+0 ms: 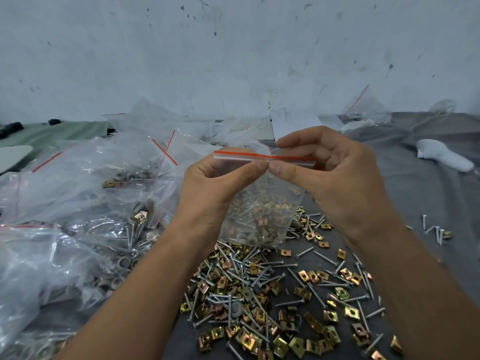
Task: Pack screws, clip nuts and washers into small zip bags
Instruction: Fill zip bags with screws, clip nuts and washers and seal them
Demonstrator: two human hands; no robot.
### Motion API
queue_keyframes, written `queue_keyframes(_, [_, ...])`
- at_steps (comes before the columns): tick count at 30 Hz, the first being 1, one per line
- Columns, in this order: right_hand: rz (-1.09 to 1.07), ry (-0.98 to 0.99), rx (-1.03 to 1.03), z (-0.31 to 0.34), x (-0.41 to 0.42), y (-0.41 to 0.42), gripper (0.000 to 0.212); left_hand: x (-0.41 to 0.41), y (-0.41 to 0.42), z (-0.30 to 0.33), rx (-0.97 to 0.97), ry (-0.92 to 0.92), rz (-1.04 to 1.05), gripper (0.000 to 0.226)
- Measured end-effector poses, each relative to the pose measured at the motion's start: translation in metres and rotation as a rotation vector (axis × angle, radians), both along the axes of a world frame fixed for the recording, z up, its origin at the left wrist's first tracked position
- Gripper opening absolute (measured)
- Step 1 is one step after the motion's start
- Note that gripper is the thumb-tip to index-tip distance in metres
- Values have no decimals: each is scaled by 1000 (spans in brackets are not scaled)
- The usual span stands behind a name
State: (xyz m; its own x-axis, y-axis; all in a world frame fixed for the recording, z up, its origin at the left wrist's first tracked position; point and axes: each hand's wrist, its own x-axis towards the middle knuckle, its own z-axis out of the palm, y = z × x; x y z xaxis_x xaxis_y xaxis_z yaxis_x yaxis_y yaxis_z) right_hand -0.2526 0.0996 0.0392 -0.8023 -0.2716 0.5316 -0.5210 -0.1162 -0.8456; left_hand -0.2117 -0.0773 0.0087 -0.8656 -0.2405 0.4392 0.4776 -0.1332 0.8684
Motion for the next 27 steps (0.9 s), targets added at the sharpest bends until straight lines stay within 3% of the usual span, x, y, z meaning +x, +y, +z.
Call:
queue_keyframes(15, [-89, -11, 31, 5, 6, 0, 37, -1, -4, -2, -58, -55, 48, 29])
queue_keyframes(22, [-74, -85, -50, 9, 1, 2, 42, 4, -3, 1, 71, -4, 18, 18])
queue_keyframes(27, [-35, -116, -25, 13, -1, 7, 32, 6, 4, 5, 181, 6, 48, 13])
